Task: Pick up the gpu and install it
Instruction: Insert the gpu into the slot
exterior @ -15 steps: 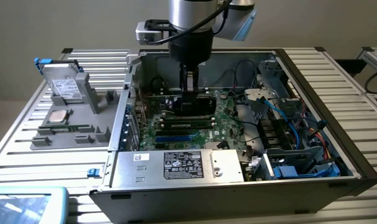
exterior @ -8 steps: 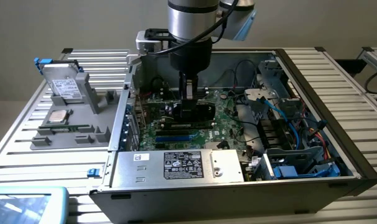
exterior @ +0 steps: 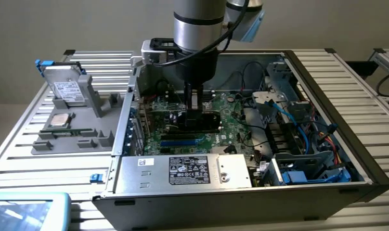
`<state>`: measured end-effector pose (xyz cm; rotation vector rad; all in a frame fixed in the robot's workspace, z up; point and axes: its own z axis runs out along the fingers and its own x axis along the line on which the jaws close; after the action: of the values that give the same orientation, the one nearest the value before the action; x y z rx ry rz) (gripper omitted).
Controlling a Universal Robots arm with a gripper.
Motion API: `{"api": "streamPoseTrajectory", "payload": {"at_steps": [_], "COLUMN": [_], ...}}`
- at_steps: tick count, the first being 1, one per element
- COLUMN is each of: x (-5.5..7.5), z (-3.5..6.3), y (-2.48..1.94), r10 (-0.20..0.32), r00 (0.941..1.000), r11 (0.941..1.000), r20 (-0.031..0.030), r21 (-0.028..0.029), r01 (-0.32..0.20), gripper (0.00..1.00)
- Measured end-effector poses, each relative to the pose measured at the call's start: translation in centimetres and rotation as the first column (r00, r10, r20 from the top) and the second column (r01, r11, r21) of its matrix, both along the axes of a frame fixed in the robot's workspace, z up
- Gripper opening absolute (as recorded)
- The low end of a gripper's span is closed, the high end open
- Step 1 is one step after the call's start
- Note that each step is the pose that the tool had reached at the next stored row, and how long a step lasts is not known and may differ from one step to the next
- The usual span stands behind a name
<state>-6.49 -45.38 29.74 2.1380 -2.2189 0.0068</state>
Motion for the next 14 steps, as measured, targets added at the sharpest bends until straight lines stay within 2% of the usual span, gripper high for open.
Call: {"api": "streamPoseTrajectory", "payload": {"at_steps": [3,14], "x": [0.0,-0.2], "z": [-0.54,-2.52], "y": [-0.05,-0.21], "r10": [0.0,0.0], "r00": [1.0,1.0], "r11": [1.0,1.0], "r20": [-0.0037,-0.0069], "r21": [0.0,0.0015], "r01": [0.0,0.0], "gripper": [0.28,0.28]}}
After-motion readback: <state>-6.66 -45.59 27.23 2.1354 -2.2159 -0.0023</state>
